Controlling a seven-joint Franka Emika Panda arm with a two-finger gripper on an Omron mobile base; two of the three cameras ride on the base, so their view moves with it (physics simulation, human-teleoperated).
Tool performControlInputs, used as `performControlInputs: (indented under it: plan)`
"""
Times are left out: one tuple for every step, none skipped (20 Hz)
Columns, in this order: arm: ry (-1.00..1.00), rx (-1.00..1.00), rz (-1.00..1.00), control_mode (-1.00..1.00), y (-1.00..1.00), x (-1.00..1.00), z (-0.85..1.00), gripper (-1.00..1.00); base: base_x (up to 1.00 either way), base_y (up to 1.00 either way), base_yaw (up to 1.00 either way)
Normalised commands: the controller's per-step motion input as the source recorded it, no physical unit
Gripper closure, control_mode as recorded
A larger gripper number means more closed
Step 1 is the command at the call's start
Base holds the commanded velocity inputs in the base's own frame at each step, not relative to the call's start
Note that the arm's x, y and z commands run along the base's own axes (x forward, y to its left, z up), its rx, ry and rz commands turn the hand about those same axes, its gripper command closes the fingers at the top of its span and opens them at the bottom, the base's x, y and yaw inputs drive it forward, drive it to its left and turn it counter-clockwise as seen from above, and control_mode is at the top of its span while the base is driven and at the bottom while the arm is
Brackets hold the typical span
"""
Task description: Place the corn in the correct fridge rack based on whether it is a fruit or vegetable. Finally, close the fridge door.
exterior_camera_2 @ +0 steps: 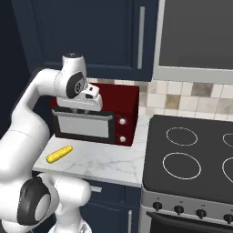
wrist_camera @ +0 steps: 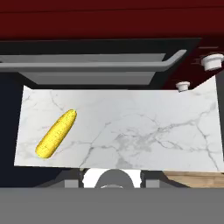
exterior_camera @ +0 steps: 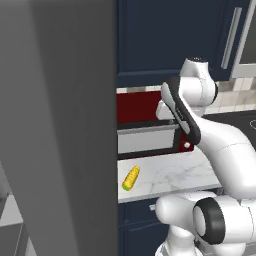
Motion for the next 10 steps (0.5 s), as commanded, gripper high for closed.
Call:
performControlInputs:
  plan:
    - [0.0, 0.0, 0.0, -1.0, 0.0, -0.06, 0.0, -1.0, 0.0, 0.0, 0.0]
    - [0.0, 0.0, 0.0, -1.0, 0.0, -0.24, 0.0, -1.0, 0.0, 0.0, 0.0]
    - [0.01, -0.06, 0.0, -1.0, 0.29, -0.18, -0.17, -1.0, 0.0, 0.0, 0.0]
    - [0.0, -0.07, 0.0, -1.0, 0.56, -0.54, -0.29, -1.0, 0.0, 0.0, 0.0]
    - [0.0, -0.09, -0.16, -1.0, 0.89, -0.53, -0.53, -1.0, 0.0, 0.0, 0.0]
    - [0.0, -0.16, -0.24, -1.0, 1.0, -0.4, -0.78, -1.0, 0.0, 0.0, 0.0]
    - [0.02, -0.13, -0.24, -1.0, 1.0, -0.24, -0.84, -1.0, 0.0, 0.0, 0.0]
    - [0.0, -0.06, -0.26, -1.0, 1.0, -0.24, -0.9, -1.0, 0.0, 0.0, 0.0]
    - [0.0, -0.07, -0.25, -1.0, 1.0, -0.06, -0.94, -1.0, 0.0, 0.0, 0.0]
    - [0.0, -0.01, -0.25, -1.0, 1.0, -0.09, -0.91, -1.0, 0.0, 0.0, 0.0]
